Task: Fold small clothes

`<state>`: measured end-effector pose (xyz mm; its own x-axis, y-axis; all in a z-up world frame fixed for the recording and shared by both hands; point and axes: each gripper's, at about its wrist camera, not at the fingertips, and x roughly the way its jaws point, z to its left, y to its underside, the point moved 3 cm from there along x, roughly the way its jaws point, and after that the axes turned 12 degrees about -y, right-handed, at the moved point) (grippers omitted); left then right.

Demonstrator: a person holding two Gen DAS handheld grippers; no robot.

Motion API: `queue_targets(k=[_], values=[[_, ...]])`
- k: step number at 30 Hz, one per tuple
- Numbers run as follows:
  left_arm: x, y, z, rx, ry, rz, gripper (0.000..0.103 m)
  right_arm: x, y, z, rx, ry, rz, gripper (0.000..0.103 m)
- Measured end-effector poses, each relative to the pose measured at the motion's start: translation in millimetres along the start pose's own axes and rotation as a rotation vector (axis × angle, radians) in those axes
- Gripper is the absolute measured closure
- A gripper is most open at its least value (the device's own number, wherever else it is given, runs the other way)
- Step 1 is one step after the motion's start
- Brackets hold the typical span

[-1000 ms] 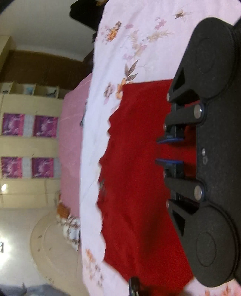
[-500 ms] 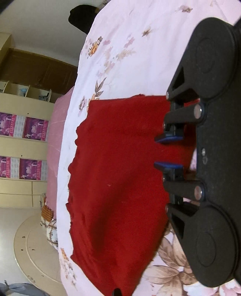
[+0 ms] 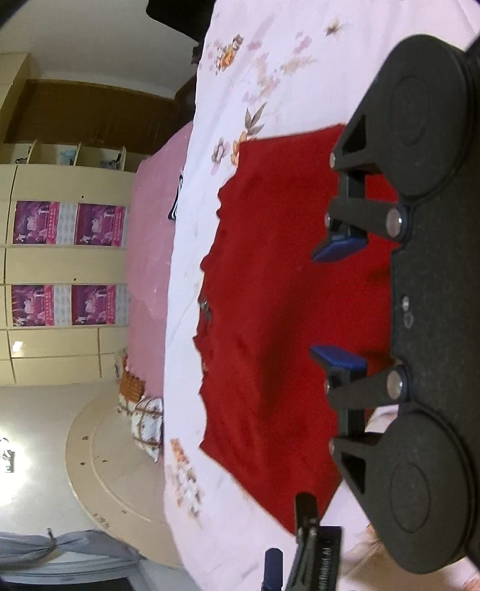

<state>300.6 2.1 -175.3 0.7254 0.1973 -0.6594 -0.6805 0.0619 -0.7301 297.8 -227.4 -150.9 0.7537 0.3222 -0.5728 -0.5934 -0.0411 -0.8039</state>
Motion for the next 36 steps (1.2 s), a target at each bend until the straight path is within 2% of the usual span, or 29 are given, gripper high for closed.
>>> queue_targets(k=[4,9,10,12,14,15,17,20,21,23,25,29,32,36], values=[[11,1,0,-0.034,0.022,0.048,0.0,4,-1,0,0.024,-0.022,-0.006,0.054],[19,6,3,-0.116,0.064,0.126,0.0,6,-5,3,-0.006,0.0,-0.028,0.054],[19,8,6,-0.151,0.067,0.128,0.0,7,-3,2,-0.003,0.009,-0.028,0.054],[9,9,7,-0.183,0.081,0.073,0.0,12,4,-3,0.012,0.013,0.001,0.057],[7,7,2,-0.133,0.074,0.017,0.0,17,13,-9,0.025,0.028,0.031,0.059],[10,6,-2,-0.115,0.077,0.017,0.0,19,17,-12,0.032,0.036,0.043,0.059],[24,11,-4,-0.096,0.08,0.044,0.001,21,26,-17,0.025,0.054,0.068,0.059],[49,29,-1,-0.068,0.033,0.146,0.001,23,42,-29,0.014,0.099,0.127,0.059],[54,37,4,-0.081,0.02,0.161,0.001,18,48,-35,0.019,0.098,0.116,0.059],[47,40,9,-0.087,0.015,0.137,0.001,11,52,-42,0.033,0.111,0.113,0.059],[40,39,17,-0.15,0.053,0.145,0.001,6,50,-44,0.037,0.116,0.117,0.059],[36,34,35,-0.348,0.146,0.196,0.0,-4,40,-36,0.072,0.076,0.057,0.058],[48,38,40,-0.474,0.225,0.265,0.0,-4,31,-25,0.074,0.042,0.027,0.057],[56,41,39,-0.562,0.249,0.261,0.0,3,22,-14,0.061,0.01,0.014,0.057]])
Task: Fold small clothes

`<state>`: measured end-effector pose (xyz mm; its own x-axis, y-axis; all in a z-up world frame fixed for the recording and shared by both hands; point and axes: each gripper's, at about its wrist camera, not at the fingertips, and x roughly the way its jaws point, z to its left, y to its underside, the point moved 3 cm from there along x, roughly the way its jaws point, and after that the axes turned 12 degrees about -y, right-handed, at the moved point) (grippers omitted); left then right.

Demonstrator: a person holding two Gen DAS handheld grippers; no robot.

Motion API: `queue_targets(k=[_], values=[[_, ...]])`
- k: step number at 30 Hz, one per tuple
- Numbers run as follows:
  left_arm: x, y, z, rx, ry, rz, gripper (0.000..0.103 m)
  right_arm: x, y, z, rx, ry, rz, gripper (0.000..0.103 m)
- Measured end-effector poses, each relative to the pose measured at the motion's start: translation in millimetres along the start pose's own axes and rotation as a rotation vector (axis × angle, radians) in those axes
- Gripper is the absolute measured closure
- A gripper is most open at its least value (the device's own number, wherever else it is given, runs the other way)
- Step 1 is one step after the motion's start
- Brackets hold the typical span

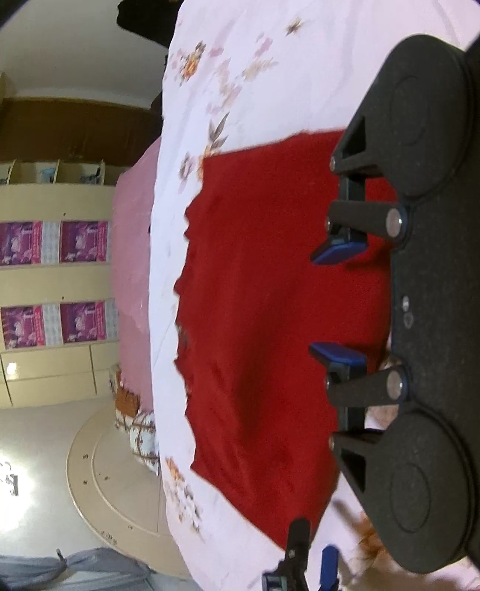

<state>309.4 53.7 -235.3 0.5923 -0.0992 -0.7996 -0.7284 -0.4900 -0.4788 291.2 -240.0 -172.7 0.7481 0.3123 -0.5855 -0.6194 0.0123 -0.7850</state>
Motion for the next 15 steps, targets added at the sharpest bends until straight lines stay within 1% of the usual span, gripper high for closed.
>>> queue_targets(k=[3,8,10,11,12,14,15], values=[[4,-4,7,-0.095,0.047,-0.012,0.0,5,-4,4,0.005,-0.017,-0.005,0.057],[17,-15,13,-0.201,0.125,-0.047,0.001,14,-8,8,0.011,-0.041,-0.007,0.057],[26,-19,17,-0.268,0.177,-0.047,0.029,18,-10,9,0.011,-0.05,-0.008,0.057],[34,-19,20,-0.31,0.204,-0.025,0.053,20,-11,9,0.01,-0.051,-0.008,0.057],[42,-18,26,-0.372,0.228,-0.004,0.063,22,-13,10,0.009,-0.054,-0.01,0.057],[51,-15,32,-0.438,0.253,-0.017,0.066,25,-17,10,0.007,-0.053,-0.018,0.057],[53,-16,32,-0.451,0.266,-0.024,0.066,27,-19,9,0.007,-0.054,-0.023,0.057]])
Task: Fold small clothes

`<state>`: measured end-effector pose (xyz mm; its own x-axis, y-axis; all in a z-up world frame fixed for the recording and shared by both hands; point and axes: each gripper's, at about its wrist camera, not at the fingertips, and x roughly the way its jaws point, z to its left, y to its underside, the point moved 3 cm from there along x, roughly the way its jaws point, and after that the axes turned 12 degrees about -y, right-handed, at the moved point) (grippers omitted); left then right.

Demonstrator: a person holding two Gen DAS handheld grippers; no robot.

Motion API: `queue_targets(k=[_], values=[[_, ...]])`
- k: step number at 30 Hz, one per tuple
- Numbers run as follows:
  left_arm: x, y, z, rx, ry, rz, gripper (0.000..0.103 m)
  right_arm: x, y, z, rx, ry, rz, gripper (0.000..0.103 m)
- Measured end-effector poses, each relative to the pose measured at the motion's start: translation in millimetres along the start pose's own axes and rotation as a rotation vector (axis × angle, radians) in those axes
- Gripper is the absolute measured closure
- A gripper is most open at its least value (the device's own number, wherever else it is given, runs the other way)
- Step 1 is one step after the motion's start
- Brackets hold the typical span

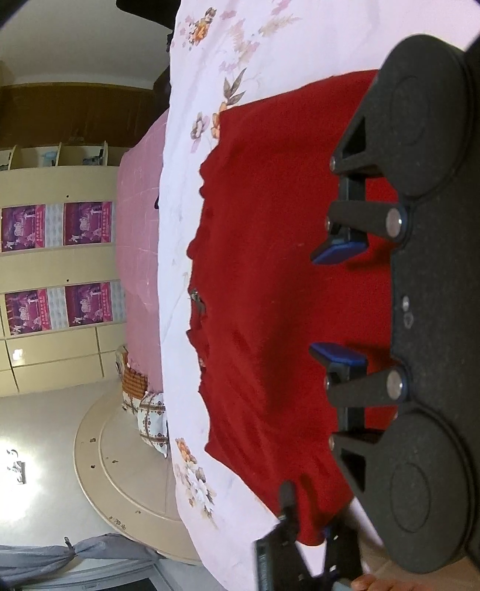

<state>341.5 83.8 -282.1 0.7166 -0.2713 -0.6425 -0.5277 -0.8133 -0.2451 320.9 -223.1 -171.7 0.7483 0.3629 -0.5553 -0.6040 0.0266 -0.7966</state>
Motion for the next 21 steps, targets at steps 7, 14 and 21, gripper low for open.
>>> queue_targets(k=[7,14,21], values=[[18,-4,-15,-0.003,-0.006,-0.038,0.066,26,-23,1,-0.015,0.007,-0.029,0.058],[6,-5,-26,0.106,-0.032,-0.073,0.084,76,-26,11,-0.155,0.087,0.07,0.058],[-25,-11,-63,0.28,0.068,-0.14,0.089,82,-8,14,-0.23,0.099,0.014,0.057]])
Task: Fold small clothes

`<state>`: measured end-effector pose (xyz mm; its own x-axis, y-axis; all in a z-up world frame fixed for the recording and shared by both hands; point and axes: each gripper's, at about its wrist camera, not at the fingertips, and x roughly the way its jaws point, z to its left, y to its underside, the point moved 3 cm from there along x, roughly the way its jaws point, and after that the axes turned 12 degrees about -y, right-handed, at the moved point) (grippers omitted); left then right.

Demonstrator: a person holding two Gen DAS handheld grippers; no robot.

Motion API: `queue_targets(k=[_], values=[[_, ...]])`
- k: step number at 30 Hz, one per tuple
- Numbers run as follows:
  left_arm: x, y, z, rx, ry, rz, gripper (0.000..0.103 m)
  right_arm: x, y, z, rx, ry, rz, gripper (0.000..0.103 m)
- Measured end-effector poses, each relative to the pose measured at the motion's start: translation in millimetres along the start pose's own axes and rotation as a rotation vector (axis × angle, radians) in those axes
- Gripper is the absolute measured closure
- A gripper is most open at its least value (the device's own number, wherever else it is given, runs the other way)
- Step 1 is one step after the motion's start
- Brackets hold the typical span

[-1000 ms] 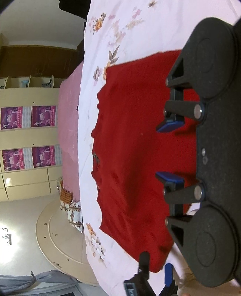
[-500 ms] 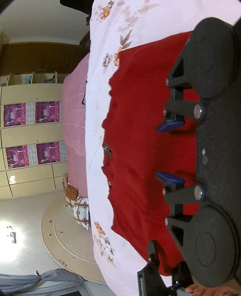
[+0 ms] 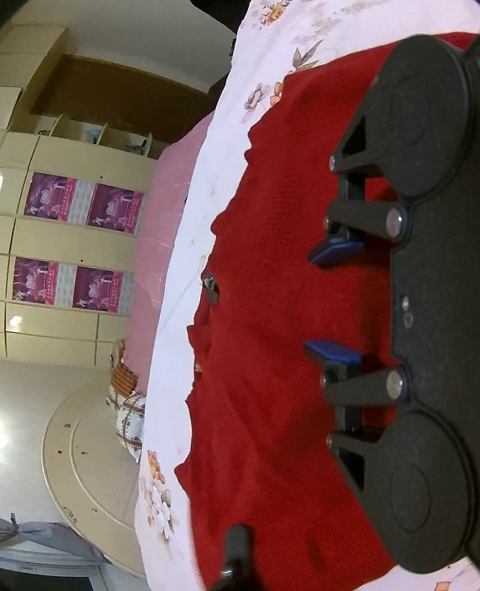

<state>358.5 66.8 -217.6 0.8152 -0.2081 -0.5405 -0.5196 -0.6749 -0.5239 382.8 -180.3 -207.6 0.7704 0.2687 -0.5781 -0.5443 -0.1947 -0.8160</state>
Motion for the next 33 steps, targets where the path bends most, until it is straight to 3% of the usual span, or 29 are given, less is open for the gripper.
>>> queue_targets(k=[5,8,12,15,18,20,22,24,26,29,33], values=[[-6,-2,-68,0.251,0.159,-0.01,0.092,-16,-6,-15,0.12,-0.045,-0.024,0.059],[0,15,-111,0.373,0.236,0.046,0.092,-44,-6,-38,0.231,-0.035,-0.078,0.059],[11,64,-154,0.529,0.313,0.169,0.092,-84,15,-84,0.373,0.008,-0.095,0.057],[14,106,-165,0.649,0.329,0.262,0.092,-109,42,-115,0.467,0.043,-0.09,0.057],[21,134,-161,0.769,0.248,0.319,0.091,-125,64,-136,0.578,0.048,-0.102,0.056],[18,131,-156,0.745,0.217,0.323,0.09,-132,71,-145,0.651,0.02,-0.115,0.056],[4,125,-160,0.759,0.194,0.302,0.071,-139,72,-149,0.701,-0.032,-0.141,0.055],[-13,122,-165,0.778,0.194,0.277,0.015,-144,72,-151,0.726,-0.056,-0.158,0.054],[-41,121,-167,0.801,0.206,0.209,0.007,-154,72,-155,0.762,-0.065,-0.189,0.051],[-67,114,-162,0.811,0.22,0.206,0.007,-164,69,-164,0.834,-0.097,-0.229,0.043],[-61,78,-145,0.722,0.13,0.155,0.007,-154,58,-160,0.826,-0.186,-0.202,0.044]])
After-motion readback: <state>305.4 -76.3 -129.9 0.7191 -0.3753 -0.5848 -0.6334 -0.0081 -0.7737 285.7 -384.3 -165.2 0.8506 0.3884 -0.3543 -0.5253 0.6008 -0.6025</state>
